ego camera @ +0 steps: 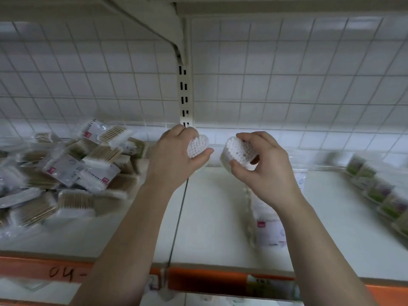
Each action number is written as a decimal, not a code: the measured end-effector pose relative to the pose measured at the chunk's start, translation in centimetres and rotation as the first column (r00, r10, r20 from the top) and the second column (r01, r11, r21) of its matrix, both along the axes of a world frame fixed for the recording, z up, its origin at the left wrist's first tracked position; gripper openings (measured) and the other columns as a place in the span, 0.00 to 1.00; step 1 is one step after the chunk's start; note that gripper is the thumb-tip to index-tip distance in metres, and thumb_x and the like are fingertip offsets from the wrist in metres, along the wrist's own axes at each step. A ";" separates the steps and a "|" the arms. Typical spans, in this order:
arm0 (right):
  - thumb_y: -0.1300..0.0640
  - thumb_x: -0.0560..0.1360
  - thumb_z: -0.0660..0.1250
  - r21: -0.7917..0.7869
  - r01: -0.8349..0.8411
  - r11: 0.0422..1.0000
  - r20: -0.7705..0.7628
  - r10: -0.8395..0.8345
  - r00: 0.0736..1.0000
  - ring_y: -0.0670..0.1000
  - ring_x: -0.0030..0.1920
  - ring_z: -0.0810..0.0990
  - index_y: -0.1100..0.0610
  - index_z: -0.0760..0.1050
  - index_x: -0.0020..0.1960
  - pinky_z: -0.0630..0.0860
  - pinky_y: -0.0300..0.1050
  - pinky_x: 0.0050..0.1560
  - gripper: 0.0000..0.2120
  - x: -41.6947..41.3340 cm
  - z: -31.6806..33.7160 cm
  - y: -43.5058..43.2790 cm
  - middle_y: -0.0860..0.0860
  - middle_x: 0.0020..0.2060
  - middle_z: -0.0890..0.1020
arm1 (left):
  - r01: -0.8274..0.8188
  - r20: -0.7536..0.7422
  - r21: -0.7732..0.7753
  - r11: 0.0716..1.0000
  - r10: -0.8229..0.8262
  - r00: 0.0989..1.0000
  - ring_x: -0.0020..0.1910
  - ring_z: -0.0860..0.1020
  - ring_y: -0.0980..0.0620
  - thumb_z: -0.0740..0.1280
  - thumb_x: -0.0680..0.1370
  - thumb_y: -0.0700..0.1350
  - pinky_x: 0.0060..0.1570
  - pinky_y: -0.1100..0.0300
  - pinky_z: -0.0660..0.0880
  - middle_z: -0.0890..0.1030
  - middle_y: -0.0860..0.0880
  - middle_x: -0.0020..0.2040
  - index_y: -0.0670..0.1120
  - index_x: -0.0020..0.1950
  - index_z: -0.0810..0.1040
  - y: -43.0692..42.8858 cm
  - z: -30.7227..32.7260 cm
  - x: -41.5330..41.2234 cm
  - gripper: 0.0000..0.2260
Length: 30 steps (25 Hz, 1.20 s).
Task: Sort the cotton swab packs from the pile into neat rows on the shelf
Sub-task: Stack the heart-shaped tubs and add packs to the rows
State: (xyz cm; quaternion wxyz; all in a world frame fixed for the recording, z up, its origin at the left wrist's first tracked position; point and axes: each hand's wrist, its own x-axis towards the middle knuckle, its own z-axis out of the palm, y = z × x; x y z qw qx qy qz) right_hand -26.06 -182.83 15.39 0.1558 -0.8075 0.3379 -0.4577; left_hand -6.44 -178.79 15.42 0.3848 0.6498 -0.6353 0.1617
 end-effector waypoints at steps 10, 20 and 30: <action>0.51 0.68 0.70 -0.020 0.153 0.988 0.015 -0.152 0.988 0.41 0.51 0.73 0.54 0.75 0.62 0.73 0.39 0.51 0.23 -18.7 2.5 -4.8 0.44 0.54 0.75 | 0.105 0.010 -0.044 0.993 -0.105 0.994 0.42 0.76 0.50 0.65 0.69 0.63 0.41 0.63 0.65 0.77 0.51 0.44 0.47 0.48 0.77 -3.9 2.5 -18.3 0.20; 0.57 0.69 0.71 -0.013 0.290 0.957 0.015 -0.290 0.957 0.45 0.51 0.73 0.53 0.76 0.61 0.70 0.39 0.50 0.21 -36.4 2.4 -10.1 0.44 0.52 0.75 | 0.129 0.081 -0.011 0.992 -0.128 0.988 0.48 0.74 0.46 0.56 0.75 0.61 0.48 0.58 0.68 0.78 0.46 0.47 0.41 0.52 0.78 -9.0 0.8 -35.5 0.24; 0.58 0.67 0.74 0.174 0.263 0.949 -0.156 -0.237 0.959 0.41 0.39 0.72 0.53 0.75 0.47 0.64 0.33 0.37 0.11 -41.5 -4.5 -16.1 0.48 0.44 0.76 | 0.052 0.157 0.062 0.997 -0.061 0.986 0.54 0.73 0.41 0.53 0.78 0.59 0.56 0.57 0.63 0.79 0.43 0.52 0.38 0.63 0.75 -10.9 -0.4 -39.6 0.28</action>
